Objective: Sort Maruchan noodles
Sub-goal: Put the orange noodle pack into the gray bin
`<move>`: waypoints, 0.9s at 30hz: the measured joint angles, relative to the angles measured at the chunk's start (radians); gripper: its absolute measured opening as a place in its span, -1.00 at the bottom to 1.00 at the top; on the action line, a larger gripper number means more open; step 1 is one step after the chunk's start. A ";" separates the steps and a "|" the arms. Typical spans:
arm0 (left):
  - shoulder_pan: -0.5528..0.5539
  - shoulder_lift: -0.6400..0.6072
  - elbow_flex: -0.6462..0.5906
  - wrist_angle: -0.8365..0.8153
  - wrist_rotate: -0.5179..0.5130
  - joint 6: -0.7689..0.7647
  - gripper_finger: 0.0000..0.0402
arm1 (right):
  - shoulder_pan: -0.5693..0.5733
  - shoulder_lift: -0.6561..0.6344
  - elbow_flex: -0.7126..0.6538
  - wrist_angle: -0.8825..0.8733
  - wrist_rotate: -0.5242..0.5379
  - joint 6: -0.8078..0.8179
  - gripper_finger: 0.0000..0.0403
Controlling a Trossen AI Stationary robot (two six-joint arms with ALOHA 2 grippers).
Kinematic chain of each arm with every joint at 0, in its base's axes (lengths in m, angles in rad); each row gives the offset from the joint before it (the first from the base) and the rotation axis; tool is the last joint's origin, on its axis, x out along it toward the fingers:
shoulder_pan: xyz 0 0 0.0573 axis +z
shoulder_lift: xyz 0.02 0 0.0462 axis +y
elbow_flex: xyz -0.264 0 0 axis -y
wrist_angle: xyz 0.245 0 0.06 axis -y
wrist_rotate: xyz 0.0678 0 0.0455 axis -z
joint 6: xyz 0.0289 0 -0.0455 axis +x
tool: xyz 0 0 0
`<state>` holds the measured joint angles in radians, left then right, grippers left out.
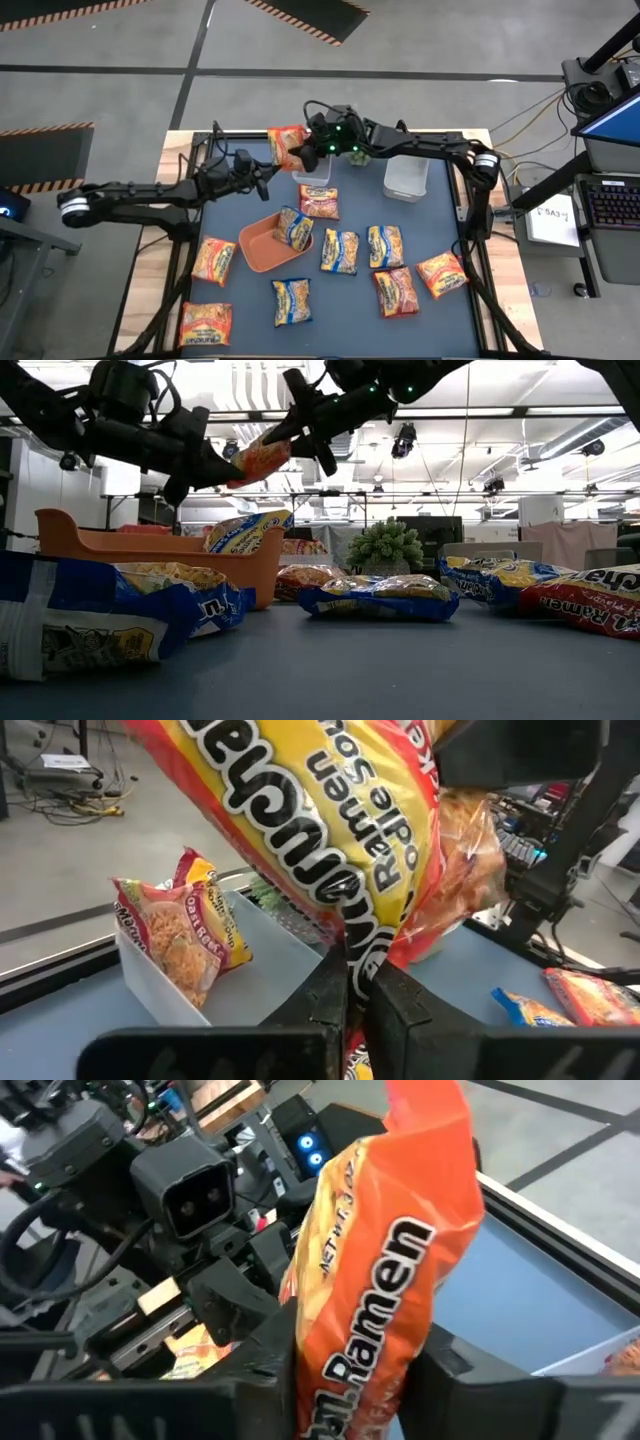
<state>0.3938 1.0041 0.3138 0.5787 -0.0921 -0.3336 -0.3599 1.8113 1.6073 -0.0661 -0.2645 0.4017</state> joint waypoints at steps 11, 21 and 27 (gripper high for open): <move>0.001 -0.084 0.001 0.017 0.029 0.018 -0.50 | 0.007 -0.145 -0.035 -0.192 -0.028 -0.175 -0.54; -0.002 -0.070 0.002 0.172 0.267 0.031 -0.08 | 0.053 -0.421 -0.418 -0.045 -0.024 -0.307 -0.54; -0.020 0.011 0.002 0.313 0.365 0.058 0.16 | 0.131 -0.562 -0.712 0.256 -0.035 -0.396 -0.54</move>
<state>0.3738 1.0152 0.3153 0.8919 0.2726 -0.2757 -0.2286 1.2495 0.8954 0.1895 -0.2996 0.0061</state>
